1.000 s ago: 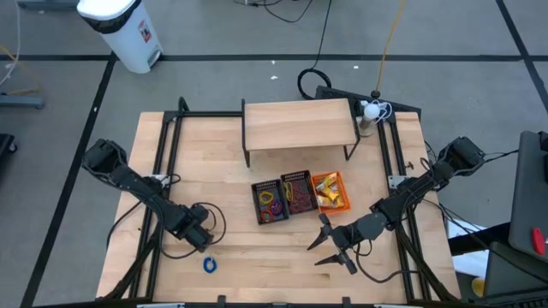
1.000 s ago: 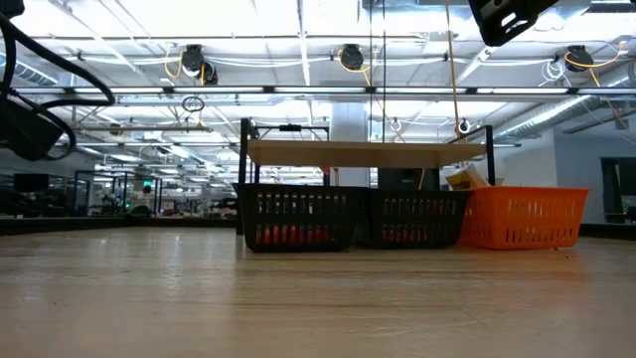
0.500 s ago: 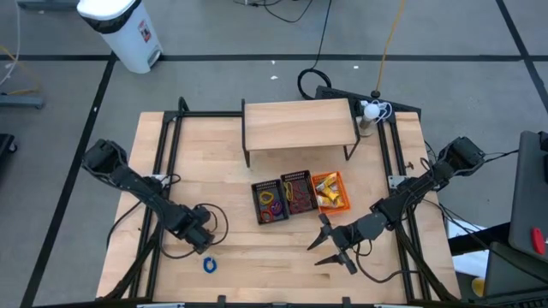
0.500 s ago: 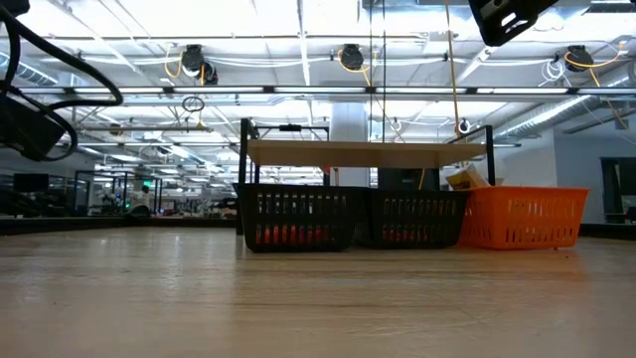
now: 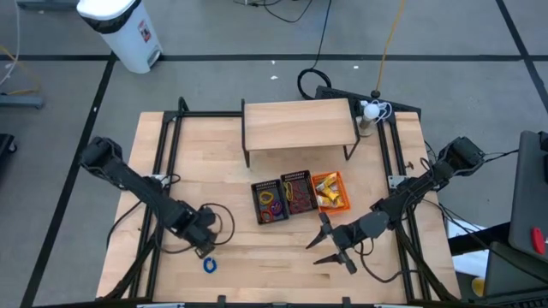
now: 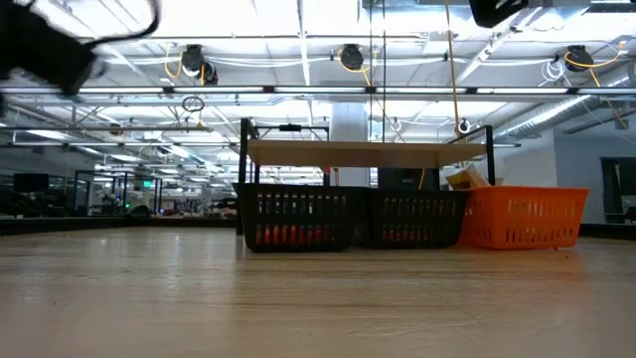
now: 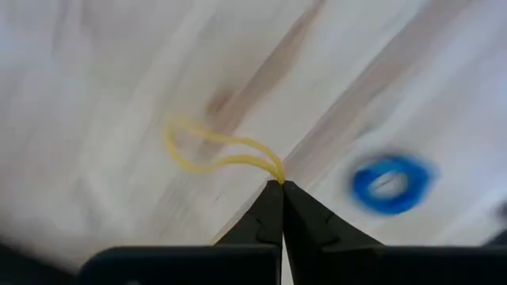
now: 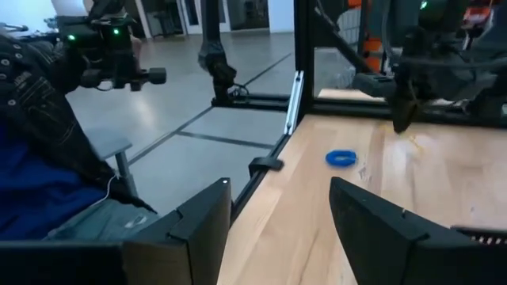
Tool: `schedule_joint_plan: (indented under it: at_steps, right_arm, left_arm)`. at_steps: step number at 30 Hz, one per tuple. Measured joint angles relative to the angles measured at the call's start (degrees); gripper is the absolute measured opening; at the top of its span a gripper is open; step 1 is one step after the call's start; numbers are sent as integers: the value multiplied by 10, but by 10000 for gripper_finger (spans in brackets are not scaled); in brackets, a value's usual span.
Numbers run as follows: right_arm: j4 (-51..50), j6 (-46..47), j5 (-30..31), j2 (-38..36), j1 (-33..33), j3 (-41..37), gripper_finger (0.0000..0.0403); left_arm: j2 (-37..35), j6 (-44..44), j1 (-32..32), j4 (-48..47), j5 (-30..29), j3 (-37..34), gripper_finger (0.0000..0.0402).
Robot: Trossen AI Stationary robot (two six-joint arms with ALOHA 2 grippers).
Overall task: Pick & Place Office Desk Supplies
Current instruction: Put the yellow rubber band into the right black bin
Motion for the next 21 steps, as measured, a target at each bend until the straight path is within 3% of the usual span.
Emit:
schedule_joint_plan:
  at_steps: [7, 13, 17, 21]
  right_arm:
    - [18, -26, 0, 0, -9, 0, 203]
    - [33, -57, 0, 0, -30, 0, 201]
    - [53, -83, 0, 0, -47, 0, 201]
    - [84, -110, 0, 0, -69, 0, 201]
  left_arm:
    - [-19, 107, 8, 0, -117, 89, 0]
    - [-19, 243, 8, 20, -302, 166, 0]
    - [-20, 373, 8, 107, -415, 189, 0]
    - [-19, 513, 8, 238, -449, 190, 0]
